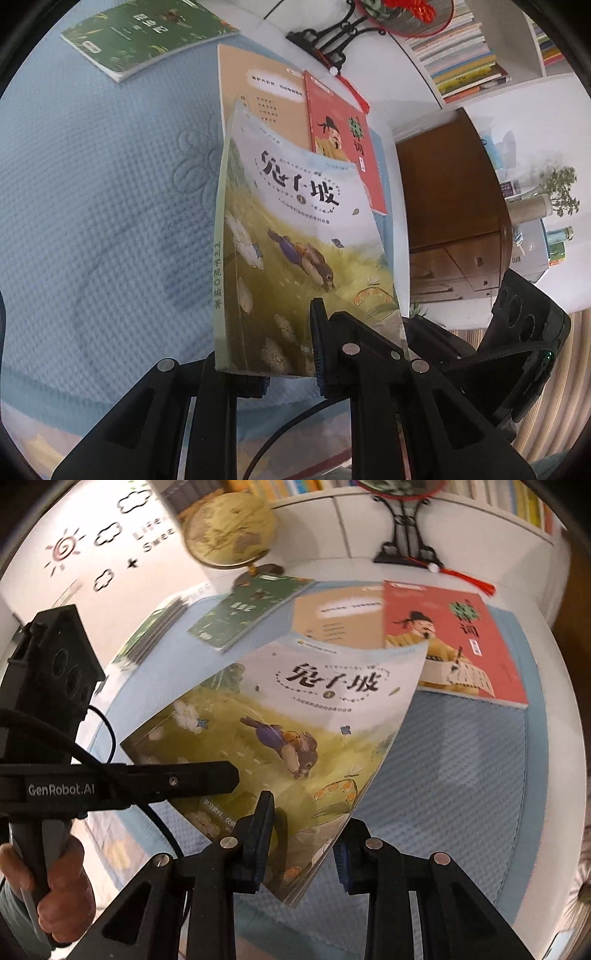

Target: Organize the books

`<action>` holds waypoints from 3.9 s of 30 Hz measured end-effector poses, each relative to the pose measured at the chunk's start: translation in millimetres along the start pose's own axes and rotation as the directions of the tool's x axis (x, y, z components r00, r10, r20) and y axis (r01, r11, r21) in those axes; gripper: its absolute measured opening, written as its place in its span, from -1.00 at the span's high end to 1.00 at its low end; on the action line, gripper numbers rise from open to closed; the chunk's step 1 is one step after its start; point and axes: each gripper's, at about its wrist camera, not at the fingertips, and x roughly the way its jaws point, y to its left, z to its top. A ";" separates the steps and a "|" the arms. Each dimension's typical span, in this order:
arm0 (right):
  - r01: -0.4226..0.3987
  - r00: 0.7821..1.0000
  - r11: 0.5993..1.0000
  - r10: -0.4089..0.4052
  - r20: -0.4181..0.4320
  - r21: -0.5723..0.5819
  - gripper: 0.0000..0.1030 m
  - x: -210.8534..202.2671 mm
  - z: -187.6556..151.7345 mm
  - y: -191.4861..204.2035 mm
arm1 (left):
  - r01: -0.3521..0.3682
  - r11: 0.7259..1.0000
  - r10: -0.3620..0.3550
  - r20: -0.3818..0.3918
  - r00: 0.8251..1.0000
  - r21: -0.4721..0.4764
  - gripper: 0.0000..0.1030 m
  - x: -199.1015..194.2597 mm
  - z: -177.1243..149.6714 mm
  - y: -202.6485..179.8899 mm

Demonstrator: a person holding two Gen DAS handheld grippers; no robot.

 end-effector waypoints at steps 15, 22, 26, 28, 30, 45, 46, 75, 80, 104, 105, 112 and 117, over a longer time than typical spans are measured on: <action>0.048 0.995 0.981 -0.031 0.092 -0.188 0.45 -23.3 4.5 63.7 | -0.004 1.000 0.001 0.088 0.996 0.029 0.72 -55.7 -7.7 14.3; 0.038 0.995 0.984 -0.022 0.093 -0.177 0.45 -4.4 20.4 102.9 | 0.024 0.999 -0.028 0.080 0.996 0.046 0.71 -88.5 10.0 56.9; 0.021 0.996 0.990 -0.008 0.091 -0.142 0.44 9.2 34.0 132.3 | 0.021 0.998 -0.026 0.079 0.997 0.059 0.70 -119.0 22.5 82.6; 0.010 0.995 0.990 0.004 0.100 -0.141 0.44 16.3 47.7 150.5 | 0.025 0.998 -0.031 0.090 0.995 0.061 0.70 -141.1 34.2 100.7; 0.005 0.993 0.990 0.012 0.118 -0.143 0.44 22.4 63.1 169.2 | 0.029 0.998 -0.036 0.105 0.994 0.062 0.70 -159.2 43.9 114.7; -0.011 0.975 0.969 0.066 0.212 -0.249 0.40 129.1 211.5 335.8 | -0.069 0.997 0.060 0.286 0.956 0.022 0.70 -280.5 174.4 261.9; -0.011 0.976 0.969 0.064 0.207 -0.248 0.40 138.1 217.4 343.2 | -0.070 0.997 0.062 0.287 0.956 0.014 0.70 -281.6 180.8 270.7; -0.066 0.998 0.996 0.066 0.008 -0.060 0.38 269.9 277.4 372.7 | -0.185 0.949 0.224 0.135 0.965 -0.254 0.44 -276.0 253.0 405.0; -0.078 0.996 0.995 0.075 -0.041 -0.069 -0.05 273.9 272.3 365.1 | -0.229 0.939 0.269 0.136 0.953 -0.255 0.45 -281.5 229.4 408.3; 0.195 0.979 0.913 -0.205 -0.008 0.358 -0.09 75.6 64.9 49.4 | -0.050 0.946 0.093 -0.123 0.988 0.320 0.44 -70.2 130.6 95.0; 0.204 0.976 0.903 -0.219 -0.004 0.378 -0.09 63.8 59.9 28.3 | -0.040 0.946 0.086 -0.129 0.988 0.322 0.44 -62.0 126.0 84.1; 0.265 0.953 0.859 -0.303 0.018 0.438 -0.11 -4.5 47.6 -85.7 | 0.027 0.963 0.019 -0.168 0.986 0.267 0.44 14.8 106.6 -4.2; 0.264 0.954 0.854 -0.300 0.010 0.448 -0.12 -28.7 48.0 -145.6 | -0.014 0.979 0.043 -0.137 0.990 0.203 0.44 58.9 114.9 -32.6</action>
